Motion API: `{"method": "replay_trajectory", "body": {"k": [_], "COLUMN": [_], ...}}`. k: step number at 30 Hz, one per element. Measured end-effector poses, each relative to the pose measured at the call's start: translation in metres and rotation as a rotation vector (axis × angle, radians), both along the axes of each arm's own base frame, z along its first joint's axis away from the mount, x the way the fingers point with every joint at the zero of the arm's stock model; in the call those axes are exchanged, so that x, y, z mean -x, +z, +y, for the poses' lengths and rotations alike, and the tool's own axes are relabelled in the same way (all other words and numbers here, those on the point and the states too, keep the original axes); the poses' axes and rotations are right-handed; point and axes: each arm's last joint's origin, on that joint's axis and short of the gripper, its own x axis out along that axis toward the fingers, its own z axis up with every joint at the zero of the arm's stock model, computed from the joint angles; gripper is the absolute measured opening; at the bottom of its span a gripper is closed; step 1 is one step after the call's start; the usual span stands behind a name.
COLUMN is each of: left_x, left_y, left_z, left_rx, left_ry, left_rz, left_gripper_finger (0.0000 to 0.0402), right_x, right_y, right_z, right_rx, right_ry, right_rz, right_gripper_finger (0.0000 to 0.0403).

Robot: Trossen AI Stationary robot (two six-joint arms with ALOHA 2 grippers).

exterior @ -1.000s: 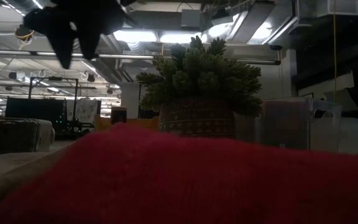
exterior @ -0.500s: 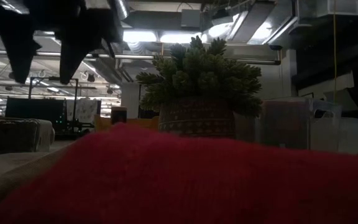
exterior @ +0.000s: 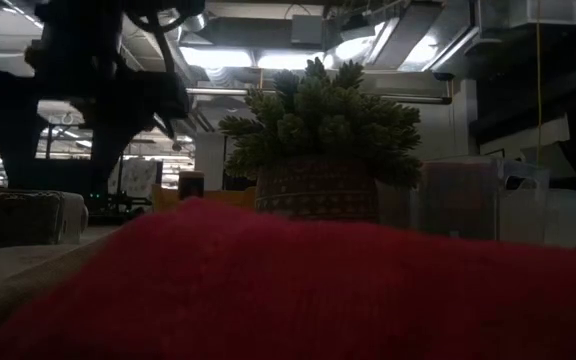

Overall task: Sort spices by type
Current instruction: Put the white seasoning bottle into the green bin

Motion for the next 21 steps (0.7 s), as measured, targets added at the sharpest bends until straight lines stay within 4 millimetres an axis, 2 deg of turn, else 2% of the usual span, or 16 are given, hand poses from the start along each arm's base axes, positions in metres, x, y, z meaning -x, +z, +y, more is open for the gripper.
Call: {"method": "replay_trajectory", "body": {"k": [7, 17, 21], "left_x": [0.002, 0.010, 0.010], "left_y": [-0.019, -0.033, -0.037], "left_z": [0.000, 0.003, 0.003], "left_rx": [0.024, 0.019, 0.022], "left_ry": [0.027, 0.004, -0.013], "left_rz": [-0.048, -0.042, -0.066], "left_gripper_finger": [0.0255, 0.0254, 0.0235], "right_x": [0.000, 0.000, 0.000], "right_y": [0.000, 0.000, 0.000], "right_z": [0.000, 0.000, 0.000], "right_rx": [-0.003, -0.003, -0.002], "right_ry": [0.003, 0.003, 0.003], "right_rz": [0.006, 0.007, 0.007], "right_gripper_finger": [0.0156, 0.0156, 0.0156]}}
